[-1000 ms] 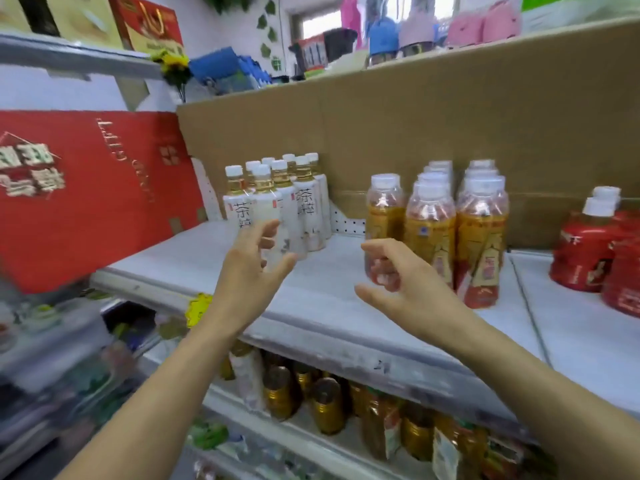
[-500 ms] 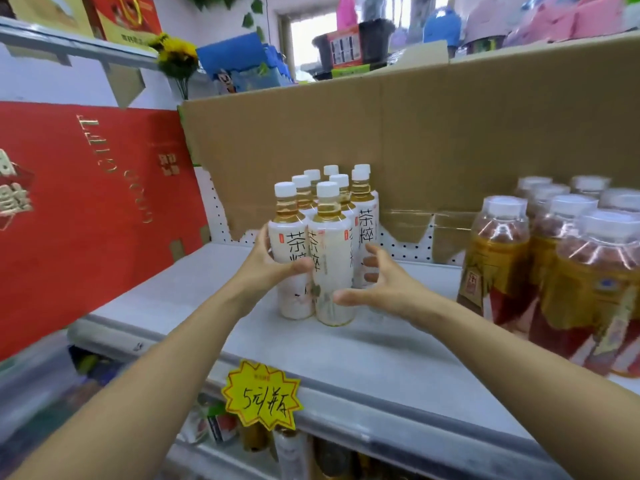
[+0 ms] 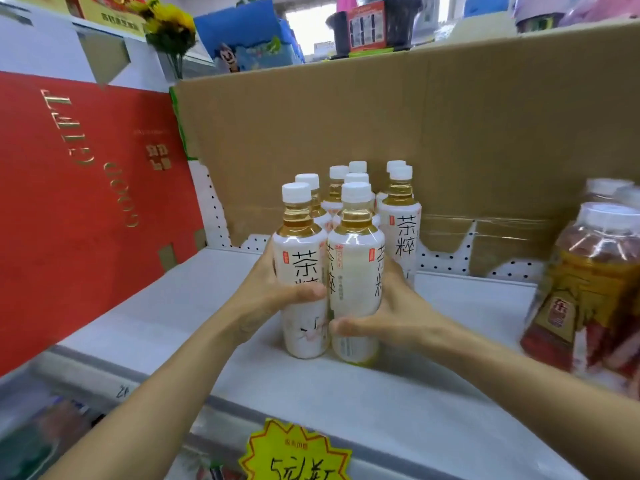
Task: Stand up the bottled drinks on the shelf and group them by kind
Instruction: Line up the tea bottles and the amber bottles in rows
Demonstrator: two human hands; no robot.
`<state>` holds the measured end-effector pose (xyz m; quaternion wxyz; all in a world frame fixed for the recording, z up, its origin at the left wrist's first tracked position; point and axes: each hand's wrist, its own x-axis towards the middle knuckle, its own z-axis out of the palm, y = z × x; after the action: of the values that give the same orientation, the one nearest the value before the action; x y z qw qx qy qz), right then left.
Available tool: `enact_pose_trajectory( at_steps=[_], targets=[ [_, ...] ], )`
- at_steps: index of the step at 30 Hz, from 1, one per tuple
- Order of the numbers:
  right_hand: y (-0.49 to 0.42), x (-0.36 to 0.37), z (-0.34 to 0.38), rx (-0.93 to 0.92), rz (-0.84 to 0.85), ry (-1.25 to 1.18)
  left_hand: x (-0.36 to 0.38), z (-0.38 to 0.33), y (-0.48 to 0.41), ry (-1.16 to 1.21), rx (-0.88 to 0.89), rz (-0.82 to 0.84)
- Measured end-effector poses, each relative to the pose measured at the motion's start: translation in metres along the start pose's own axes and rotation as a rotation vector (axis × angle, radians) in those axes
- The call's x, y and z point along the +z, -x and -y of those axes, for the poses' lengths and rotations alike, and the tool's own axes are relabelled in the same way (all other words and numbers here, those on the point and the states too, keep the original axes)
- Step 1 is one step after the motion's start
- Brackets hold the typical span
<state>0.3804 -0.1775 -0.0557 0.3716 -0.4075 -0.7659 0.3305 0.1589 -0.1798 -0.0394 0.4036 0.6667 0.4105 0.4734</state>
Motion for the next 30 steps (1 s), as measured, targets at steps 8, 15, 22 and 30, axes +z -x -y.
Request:
enact_pose_trajectory(
  at_steps=[8,15,22,30],
  targets=[
    [-0.074,0.098,0.029,0.028,-0.026,0.026,-0.112,0.02,0.002,0.009,0.009,-0.044],
    [-0.141,0.156,0.05,0.103,-0.078,0.019,-0.187,0.037,-0.019,0.026,0.028,-0.01],
    [-0.104,0.11,0.084,-0.023,-0.137,0.251,-0.176,0.003,-0.002,-0.165,0.292,-0.571],
    [-0.103,-0.061,0.101,0.127,-0.729,0.932,-0.028,-0.105,-0.079,-0.554,0.625,-0.177]
  ],
)
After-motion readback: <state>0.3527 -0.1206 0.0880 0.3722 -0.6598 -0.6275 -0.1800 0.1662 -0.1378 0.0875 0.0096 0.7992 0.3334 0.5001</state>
